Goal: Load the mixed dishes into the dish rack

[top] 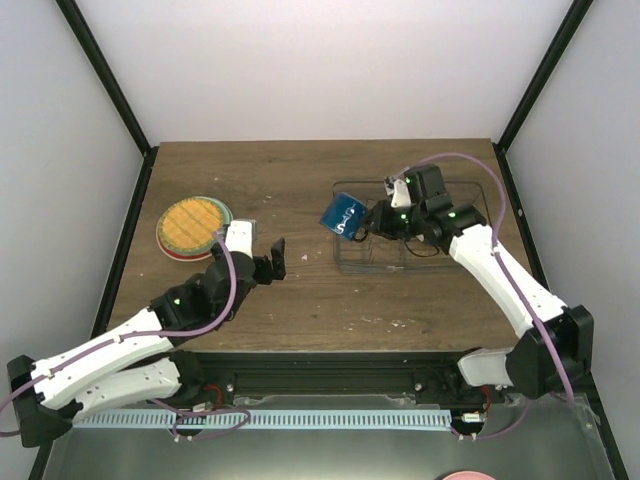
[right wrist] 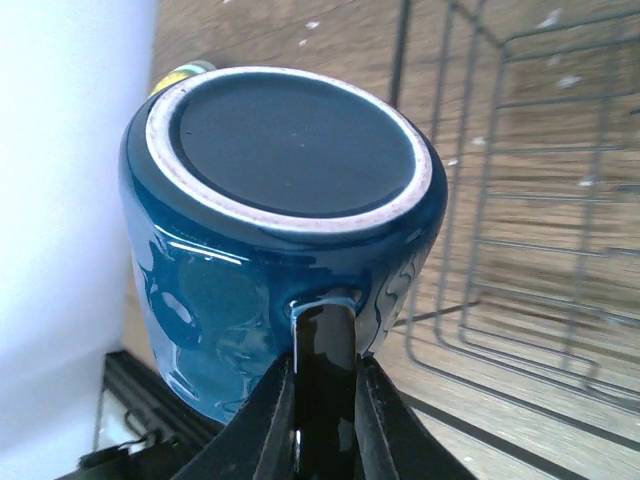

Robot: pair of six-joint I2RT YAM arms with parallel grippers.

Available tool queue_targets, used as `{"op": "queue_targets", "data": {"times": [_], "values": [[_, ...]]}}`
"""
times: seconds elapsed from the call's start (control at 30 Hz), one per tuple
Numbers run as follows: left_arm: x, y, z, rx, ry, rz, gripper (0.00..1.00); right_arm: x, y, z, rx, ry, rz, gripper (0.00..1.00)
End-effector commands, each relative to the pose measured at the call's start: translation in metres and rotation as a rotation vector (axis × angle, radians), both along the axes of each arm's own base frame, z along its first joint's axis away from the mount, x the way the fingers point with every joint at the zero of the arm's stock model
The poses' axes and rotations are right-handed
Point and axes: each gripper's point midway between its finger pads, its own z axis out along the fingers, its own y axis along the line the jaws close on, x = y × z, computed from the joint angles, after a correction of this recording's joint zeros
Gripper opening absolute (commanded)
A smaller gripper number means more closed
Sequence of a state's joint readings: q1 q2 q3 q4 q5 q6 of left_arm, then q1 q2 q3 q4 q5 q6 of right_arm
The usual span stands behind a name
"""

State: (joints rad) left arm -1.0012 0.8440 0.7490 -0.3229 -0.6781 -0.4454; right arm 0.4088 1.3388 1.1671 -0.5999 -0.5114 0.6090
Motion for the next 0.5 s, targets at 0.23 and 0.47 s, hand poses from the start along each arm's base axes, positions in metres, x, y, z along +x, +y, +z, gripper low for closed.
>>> {"op": "queue_targets", "data": {"times": [0.23, 0.47], "values": [[-0.016, 0.05, -0.036, 0.15, 0.26, 0.238, 1.0, 0.002, -0.111, 0.051, -0.395, -0.171, -0.452, 0.01], [-0.015, 0.04, -0.039, 0.265, 0.334, 0.192, 1.0, -0.029, -0.182, 0.026, -0.626, -0.059, -0.753, 0.01]]}}
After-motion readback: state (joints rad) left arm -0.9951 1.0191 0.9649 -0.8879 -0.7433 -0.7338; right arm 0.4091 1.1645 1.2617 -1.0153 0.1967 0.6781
